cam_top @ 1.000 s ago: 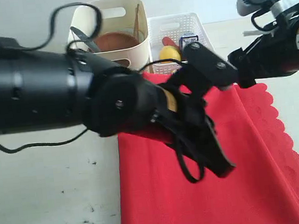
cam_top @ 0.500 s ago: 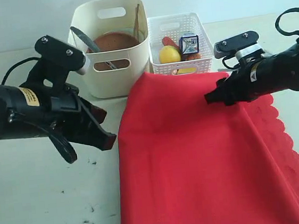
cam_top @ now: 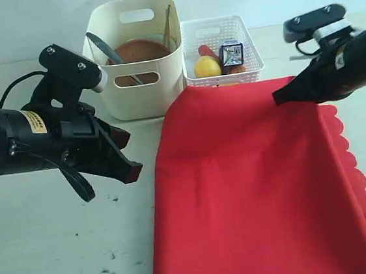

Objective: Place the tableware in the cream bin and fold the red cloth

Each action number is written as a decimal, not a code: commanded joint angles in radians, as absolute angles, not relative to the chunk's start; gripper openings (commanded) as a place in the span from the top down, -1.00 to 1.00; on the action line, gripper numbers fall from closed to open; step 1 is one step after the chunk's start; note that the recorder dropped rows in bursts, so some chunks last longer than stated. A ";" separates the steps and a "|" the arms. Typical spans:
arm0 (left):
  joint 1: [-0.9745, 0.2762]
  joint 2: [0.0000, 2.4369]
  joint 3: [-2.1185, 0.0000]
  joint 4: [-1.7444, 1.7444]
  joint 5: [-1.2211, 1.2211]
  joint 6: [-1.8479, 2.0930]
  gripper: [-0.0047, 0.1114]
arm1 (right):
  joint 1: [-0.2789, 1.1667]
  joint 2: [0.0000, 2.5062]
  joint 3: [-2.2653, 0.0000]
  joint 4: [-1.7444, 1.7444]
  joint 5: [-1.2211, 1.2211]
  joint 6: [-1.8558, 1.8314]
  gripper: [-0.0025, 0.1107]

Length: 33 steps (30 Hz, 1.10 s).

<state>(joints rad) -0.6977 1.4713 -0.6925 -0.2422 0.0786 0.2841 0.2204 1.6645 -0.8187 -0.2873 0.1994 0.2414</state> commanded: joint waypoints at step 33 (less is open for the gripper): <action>-0.694 1.466 -0.686 -0.247 0.083 0.281 0.92 | 0.337 1.841 -0.774 -0.013 0.369 0.037 0.70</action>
